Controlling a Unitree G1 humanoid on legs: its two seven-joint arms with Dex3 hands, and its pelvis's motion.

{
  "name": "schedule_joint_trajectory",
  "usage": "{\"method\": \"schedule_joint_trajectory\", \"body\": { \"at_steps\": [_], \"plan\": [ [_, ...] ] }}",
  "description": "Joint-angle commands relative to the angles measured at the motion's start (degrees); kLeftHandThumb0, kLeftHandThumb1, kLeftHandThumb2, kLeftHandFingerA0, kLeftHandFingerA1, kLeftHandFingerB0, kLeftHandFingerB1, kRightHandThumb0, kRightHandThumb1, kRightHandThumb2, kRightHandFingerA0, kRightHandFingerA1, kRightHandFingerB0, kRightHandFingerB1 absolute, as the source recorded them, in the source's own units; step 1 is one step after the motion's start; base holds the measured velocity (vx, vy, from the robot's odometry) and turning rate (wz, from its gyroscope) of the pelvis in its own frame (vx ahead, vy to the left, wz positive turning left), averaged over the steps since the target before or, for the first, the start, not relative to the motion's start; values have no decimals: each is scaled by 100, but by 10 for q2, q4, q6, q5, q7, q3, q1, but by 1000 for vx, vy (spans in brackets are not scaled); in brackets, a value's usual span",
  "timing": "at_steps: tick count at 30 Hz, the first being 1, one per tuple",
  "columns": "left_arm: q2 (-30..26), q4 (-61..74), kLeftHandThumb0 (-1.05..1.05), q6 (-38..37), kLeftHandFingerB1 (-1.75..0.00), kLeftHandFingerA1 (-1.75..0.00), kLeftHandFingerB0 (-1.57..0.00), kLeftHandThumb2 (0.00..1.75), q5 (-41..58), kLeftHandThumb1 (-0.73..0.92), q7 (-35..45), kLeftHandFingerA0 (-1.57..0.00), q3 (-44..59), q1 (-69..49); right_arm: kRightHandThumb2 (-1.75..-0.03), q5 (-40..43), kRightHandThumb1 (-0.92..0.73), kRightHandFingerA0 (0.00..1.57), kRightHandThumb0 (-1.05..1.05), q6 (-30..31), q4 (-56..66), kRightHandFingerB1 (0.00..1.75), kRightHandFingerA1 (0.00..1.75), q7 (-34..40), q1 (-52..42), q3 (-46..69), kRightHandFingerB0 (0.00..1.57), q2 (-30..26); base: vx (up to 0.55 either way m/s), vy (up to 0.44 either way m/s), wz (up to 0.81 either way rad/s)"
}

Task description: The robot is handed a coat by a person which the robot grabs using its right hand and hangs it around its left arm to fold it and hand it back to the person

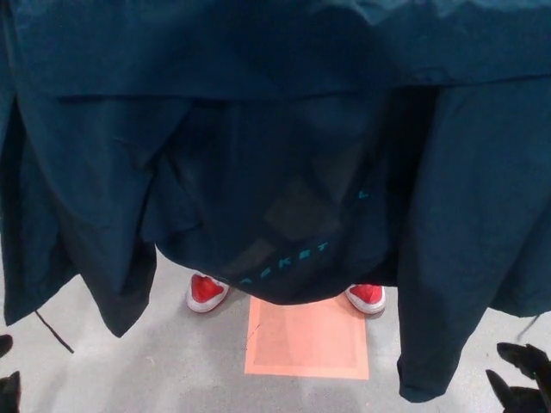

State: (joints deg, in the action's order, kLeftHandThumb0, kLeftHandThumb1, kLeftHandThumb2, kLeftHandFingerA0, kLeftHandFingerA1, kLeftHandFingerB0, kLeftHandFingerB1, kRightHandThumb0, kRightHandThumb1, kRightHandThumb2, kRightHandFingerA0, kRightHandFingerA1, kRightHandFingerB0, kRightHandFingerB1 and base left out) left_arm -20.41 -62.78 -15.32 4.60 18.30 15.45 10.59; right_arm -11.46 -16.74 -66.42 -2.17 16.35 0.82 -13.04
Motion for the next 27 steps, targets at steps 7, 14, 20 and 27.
{"method": "schedule_joint_trajectory", "body": {
  "at_steps": [7, 14, 20, 27],
  "plan": [
    [11, -30, -67, -65, -34, -36, -3, 106, 25, 73, 70, -3, 16, -18, -110, 49, -56, 0, -35, -92, 61, 47, 47, -62, -38, 16, 0, -6, 0, 0, 0],
    [18, -34, -32, -70, -47, -48, 0, 116, 7, 65, 53, 0, -2, -13, -111, 104, -55, 1, -36, -85, 407, 48, 48, -119, -186, 15, 0, -19, 0, 0, 0],
    [24, -37, -32, -65, -47, -49, 0, 115, 9, 64, 48, 0, 0, 12, -112, 206, -56, 1, -36, -58, 766, 48, 48, -146, -281, 32, 0, -54, 0, 0, 0],
    [21, -39, -66, -42, -39, -41, -5, 104, 7, 73, 32, -1, 0, 18, -68, 385, -86, 7, -77, -12, 1022, 22, 28, -163, -307, 107, 5, -139, 0, 0, 0]
  ]
}}
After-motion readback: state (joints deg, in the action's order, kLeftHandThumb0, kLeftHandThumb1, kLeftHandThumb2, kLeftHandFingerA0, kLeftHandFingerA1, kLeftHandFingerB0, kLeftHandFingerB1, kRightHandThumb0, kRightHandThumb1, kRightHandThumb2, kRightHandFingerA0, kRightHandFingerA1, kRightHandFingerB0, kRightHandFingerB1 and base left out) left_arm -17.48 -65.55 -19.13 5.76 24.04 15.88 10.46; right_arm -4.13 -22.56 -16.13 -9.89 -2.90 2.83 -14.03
